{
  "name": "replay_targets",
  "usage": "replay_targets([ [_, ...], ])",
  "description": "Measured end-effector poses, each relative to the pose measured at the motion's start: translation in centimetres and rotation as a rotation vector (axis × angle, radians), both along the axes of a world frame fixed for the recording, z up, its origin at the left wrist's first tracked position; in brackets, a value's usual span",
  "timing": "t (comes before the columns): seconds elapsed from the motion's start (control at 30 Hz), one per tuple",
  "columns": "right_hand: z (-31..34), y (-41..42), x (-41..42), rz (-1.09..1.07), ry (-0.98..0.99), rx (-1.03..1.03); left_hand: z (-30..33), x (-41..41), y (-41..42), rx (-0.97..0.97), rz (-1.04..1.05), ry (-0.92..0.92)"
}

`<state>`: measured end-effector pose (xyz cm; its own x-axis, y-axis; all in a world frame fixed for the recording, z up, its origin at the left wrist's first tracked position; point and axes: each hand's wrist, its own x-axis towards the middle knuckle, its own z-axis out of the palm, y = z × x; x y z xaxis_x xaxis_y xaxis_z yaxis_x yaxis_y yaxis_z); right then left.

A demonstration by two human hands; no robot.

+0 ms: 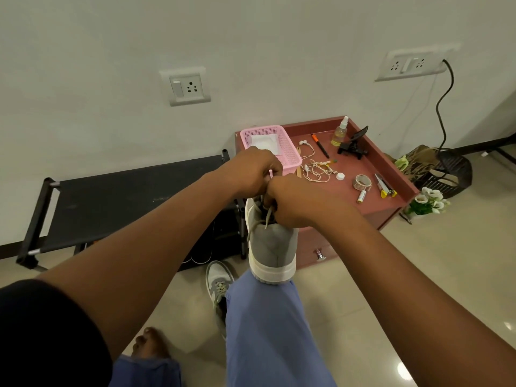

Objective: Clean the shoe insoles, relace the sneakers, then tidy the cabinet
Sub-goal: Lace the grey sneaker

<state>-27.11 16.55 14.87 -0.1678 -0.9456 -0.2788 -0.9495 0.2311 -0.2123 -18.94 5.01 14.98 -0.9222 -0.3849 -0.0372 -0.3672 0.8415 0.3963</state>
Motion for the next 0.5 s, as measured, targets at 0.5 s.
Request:
replay_targets([
  [0.5, 0.6, 1.7, -0.6, -0.135, -0.087, -0.237, 0.2, 0.2, 0.2, 0.070, 0.078, 0.000],
])
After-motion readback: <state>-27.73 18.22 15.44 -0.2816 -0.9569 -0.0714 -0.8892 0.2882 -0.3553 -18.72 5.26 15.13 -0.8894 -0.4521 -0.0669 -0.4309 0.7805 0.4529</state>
